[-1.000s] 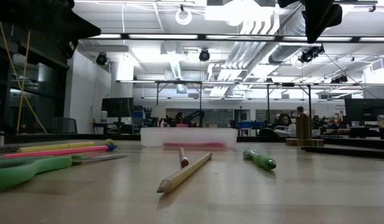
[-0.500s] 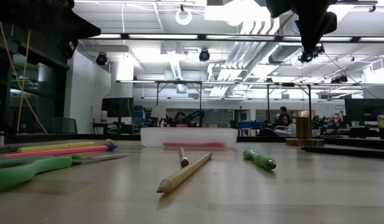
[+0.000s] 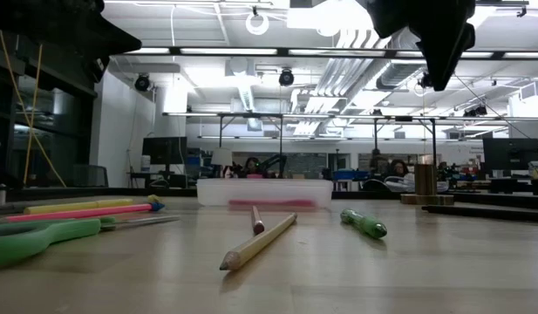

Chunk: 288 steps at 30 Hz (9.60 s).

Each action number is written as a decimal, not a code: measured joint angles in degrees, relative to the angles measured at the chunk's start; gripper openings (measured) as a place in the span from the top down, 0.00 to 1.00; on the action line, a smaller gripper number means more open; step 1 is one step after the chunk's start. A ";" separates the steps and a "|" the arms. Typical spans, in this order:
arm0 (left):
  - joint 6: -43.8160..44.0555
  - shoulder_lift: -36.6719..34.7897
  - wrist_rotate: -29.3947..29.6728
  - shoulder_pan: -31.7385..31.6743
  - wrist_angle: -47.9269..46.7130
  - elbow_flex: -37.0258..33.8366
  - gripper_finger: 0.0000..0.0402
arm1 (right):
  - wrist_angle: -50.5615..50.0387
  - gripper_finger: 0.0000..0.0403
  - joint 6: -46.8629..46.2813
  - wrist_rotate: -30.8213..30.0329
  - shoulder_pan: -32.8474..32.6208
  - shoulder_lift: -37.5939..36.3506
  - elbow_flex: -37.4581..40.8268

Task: Pick & place school supplies into a supply box
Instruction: Put the black pen into the transparent supply box

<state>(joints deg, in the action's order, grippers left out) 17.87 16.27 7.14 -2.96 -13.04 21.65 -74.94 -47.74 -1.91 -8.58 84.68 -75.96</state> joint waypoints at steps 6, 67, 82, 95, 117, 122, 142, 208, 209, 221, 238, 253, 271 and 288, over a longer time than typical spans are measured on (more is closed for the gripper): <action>0.00 -0.01 -0.01 -0.01 -0.04 0.00 0.92 | -0.23 0.81 -1.87 -0.31 -1.65 0.00 -0.02; 0.63 -0.02 -2.56 0.00 0.05 0.00 0.92 | 24.47 0.81 -13.38 3.80 0.65 0.07 27.33; 0.63 -0.02 -2.54 0.00 0.07 0.00 0.92 | 31.24 0.81 -10.39 4.77 4.42 0.09 33.49; 0.61 0.00 -2.10 -0.02 0.05 0.00 0.92 | 34.34 0.81 -3.54 5.72 5.32 7.59 32.84; 0.61 -0.02 -1.88 0.00 0.01 -0.02 0.92 | 30.73 0.97 -1.28 -0.28 5.20 10.58 30.45; 0.61 -0.02 -1.88 -0.01 0.01 -0.02 0.92 | 29.74 0.97 -2.26 -1.50 5.20 10.61 30.42; 9.52 -0.01 -2.14 -0.01 -0.02 -0.02 0.92 | 28.55 0.99 -0.91 1.17 5.42 5.31 24.43; 14.07 25.27 -10.64 0.00 37.46 -0.02 0.92 | 89.63 0.99 5.06 26.52 14.93 -19.41 20.15; 14.04 25.26 -10.64 -0.01 38.10 0.00 0.92 | 89.61 0.99 5.68 25.93 14.91 -19.41 20.15; 13.92 25.24 -9.10 -0.02 43.26 0.00 0.92 | 93.96 0.99 8.95 21.96 14.91 -12.06 20.15; 12.54 25.27 -8.20 0.00 43.24 0.00 0.91 | 111.91 0.99 5.67 23.23 14.95 1.95 20.13; 13.53 32.04 -6.34 -0.02 49.48 0.04 0.52 | 111.72 1.00 10.38 18.17 14.97 2.34 20.13; 12.16 46.65 -10.76 0.00 57.41 8.74 0.48 | 112.99 0.99 10.72 13.59 14.97 2.34 20.09; 12.25 53.56 -11.26 -0.01 49.92 16.09 0.50 | 112.97 0.99 10.35 14.06 14.95 2.34 20.09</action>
<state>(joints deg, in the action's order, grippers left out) 30.11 69.84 -4.13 -2.97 36.87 37.74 38.02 -37.39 12.15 6.37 87.02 -55.88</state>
